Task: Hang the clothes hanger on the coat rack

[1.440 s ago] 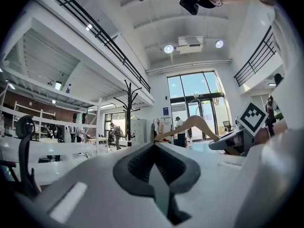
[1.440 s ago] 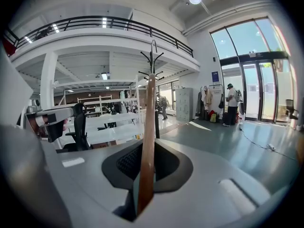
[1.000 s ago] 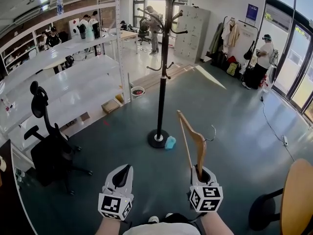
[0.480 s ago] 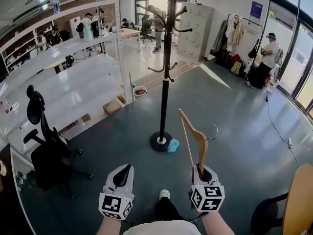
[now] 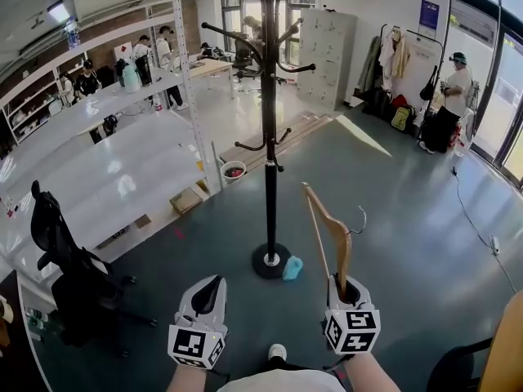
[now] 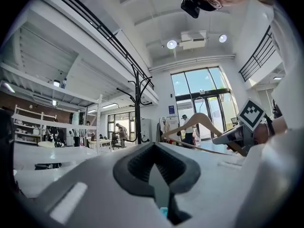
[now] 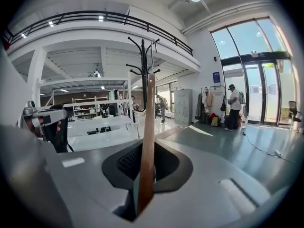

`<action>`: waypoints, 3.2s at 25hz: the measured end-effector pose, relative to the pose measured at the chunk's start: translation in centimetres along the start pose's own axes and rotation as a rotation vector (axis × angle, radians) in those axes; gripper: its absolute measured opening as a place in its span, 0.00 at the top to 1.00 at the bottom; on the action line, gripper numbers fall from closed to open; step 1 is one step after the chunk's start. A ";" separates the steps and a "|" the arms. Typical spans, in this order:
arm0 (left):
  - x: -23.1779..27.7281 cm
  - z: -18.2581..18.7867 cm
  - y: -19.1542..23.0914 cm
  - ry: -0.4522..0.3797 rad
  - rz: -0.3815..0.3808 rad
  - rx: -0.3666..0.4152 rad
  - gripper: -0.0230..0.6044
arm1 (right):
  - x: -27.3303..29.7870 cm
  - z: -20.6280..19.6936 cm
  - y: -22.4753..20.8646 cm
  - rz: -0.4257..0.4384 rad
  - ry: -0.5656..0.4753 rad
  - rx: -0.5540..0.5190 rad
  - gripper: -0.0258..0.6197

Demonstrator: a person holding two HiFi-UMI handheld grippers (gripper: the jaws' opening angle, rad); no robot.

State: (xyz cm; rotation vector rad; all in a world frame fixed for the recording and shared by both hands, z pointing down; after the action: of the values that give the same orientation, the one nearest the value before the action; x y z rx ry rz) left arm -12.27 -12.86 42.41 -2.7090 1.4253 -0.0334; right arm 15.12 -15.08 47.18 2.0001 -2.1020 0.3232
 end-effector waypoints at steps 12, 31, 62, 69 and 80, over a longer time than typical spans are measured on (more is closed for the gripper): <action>10.2 -0.6 3.8 0.018 -0.002 0.006 0.96 | 10.9 4.5 -2.9 0.011 -0.024 -0.013 0.87; 23.6 1.4 14.6 -0.056 -0.099 0.036 0.96 | 25.4 16.2 -1.4 -0.089 -0.064 -0.055 0.87; 25.0 -1.8 20.7 -0.011 -0.117 0.003 0.96 | 41.8 23.6 6.5 -0.026 0.051 -0.150 0.87; 25.5 -2.5 20.7 -0.005 -0.113 -0.006 0.96 | 41.7 23.4 6.8 -0.002 0.019 -0.134 0.86; 25.5 -1.9 18.9 -0.005 -0.127 0.012 0.96 | 37.4 26.5 6.3 0.058 -0.238 -0.061 0.52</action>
State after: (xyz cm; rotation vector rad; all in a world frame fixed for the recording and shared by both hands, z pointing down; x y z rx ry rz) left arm -13.44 -44.67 42.35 -2.7832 1.2462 -0.0434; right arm 6.82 -58.45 33.50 2.0330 -2.2820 0.0291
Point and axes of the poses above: the fingertips, and each gripper's own axes: x forward along the fingers, y to its left, z out of its top, the point moved 4 cm from there along -x, backward along the fingers, and after that the axes turned 10 degrees about -z, right-handed, at the moved point
